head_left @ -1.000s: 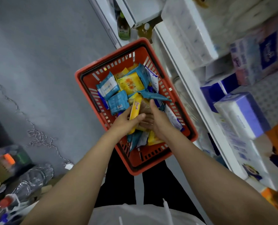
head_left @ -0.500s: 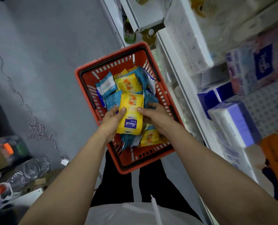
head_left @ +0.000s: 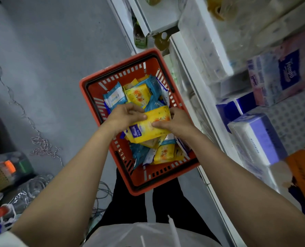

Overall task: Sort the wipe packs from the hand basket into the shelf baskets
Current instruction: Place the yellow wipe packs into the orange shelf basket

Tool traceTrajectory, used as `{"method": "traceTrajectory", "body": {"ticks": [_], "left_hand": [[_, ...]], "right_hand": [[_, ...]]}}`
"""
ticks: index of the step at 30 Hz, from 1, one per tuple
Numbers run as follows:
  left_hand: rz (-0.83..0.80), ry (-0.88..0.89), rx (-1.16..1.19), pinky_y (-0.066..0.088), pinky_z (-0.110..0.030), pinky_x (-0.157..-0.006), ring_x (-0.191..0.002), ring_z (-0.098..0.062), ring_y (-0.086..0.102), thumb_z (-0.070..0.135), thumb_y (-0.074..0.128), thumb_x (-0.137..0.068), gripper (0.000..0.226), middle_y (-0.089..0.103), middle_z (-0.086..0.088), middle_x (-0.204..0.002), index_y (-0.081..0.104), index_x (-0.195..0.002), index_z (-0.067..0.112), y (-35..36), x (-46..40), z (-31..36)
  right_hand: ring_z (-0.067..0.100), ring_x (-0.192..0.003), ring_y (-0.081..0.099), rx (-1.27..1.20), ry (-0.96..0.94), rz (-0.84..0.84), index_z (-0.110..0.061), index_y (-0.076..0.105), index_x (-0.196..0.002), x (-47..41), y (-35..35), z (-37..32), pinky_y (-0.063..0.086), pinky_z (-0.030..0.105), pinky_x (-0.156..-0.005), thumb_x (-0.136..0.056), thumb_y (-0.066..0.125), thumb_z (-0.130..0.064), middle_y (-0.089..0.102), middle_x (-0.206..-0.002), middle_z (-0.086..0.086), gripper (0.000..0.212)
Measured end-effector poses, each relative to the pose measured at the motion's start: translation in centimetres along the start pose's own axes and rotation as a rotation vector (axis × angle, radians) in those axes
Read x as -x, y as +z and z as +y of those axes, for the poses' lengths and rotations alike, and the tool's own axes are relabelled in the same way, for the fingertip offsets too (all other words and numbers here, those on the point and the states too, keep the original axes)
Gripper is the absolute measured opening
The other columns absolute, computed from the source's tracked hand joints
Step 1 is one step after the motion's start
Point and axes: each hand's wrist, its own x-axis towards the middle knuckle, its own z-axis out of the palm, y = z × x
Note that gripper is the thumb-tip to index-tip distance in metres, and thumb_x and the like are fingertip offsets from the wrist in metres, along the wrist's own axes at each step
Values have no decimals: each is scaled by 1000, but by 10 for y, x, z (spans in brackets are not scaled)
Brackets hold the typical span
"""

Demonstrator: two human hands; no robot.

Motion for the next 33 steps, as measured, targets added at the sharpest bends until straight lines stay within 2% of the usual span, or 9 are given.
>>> {"method": "traceTrajectory", "body": {"ticks": [4, 8, 12, 15, 19, 21, 25, 28, 33], "left_hand": [[377, 98, 22, 45, -25, -92, -112, -5, 53, 30, 78, -81, 50, 58, 9, -119, 57, -125, 19, -2, -29, -2], [350, 129, -87, 41, -15, -87, -114, -5, 48, 33, 73, -85, 57, 54, 8, -129, 51, -136, 20, -8, -58, 3], [321, 63, -307, 37, -35, -105, -128, -23, 40, 42, 75, -81, 52, 57, -4, -130, 59, -128, 24, -14, -78, 5], [354, 39, -431, 38, -37, -90, -118, -27, 40, 40, 79, -76, 35, 61, -5, -113, 63, -104, 26, -16, -78, 7], [361, 61, -275, 50, -47, -87, -106, -35, 56, 26, 81, -77, 25, 65, -15, -99, 58, -78, 17, -20, -67, -1], [385, 93, -94, 53, -50, -84, -100, -33, 61, 21, 80, -78, 22, 67, -15, -97, 60, -76, 13, -26, -55, -5], [445, 176, 87, 53, -39, -73, -76, -15, 60, 24, 78, -81, 24, 64, -1, -80, 55, -72, 25, -49, -24, -8], [363, 286, 218, 50, -32, -68, -71, -12, 62, 17, 74, -84, 20, 66, 2, -74, 56, -79, 24, -70, -3, -1], [233, 378, 138, 52, -24, -66, -69, -6, 63, 15, 79, -78, 21, 68, 12, -72, 65, -71, 29, -92, 18, 25]], "right_hand": [[-10, -82, 58, -40, 19, 282, -40, 49, -117, 3, -2, 9, 42, 11, -56, -63, 86, -47, 58, -96, -25, 66], [-10, -78, 60, 14, -4, 366, -43, 50, -106, 7, 1, 16, 42, 12, -56, -68, 81, -50, 61, -92, -23, 50], [10, -88, 61, 12, 68, 378, -32, 51, -100, 5, 7, 19, 46, 24, -59, -69, 83, -48, 61, -100, -10, 47], [14, -90, 62, -2, 89, 352, -28, 52, -101, 5, 10, 17, 48, 28, -61, -69, 83, -49, 61, -102, -6, 49], [18, -93, 65, -94, 74, 387, -35, 50, -100, 6, 16, 14, 53, 32, -64, -69, 84, -46, 62, -106, -7, 47], [19, -101, 64, -140, 51, 419, -38, 52, -103, 8, 18, 14, 58, 38, -76, -69, 84, -43, 62, -112, -9, 47], [13, -112, 61, -192, -50, 535, -42, 57, -116, 16, 17, 4, 55, 39, -90, -71, 82, -41, 62, -119, -15, 51], [13, -112, 63, -265, -139, 568, -44, 62, -116, 22, 17, -13, 55, 45, -93, -80, 77, -27, 65, -121, -12, 42], [-5, -94, 62, -139, -267, 526, -35, 74, -97, 41, 26, -42, 53, 25, -84, -94, 60, -10, 66, -102, -21, 28]]}}
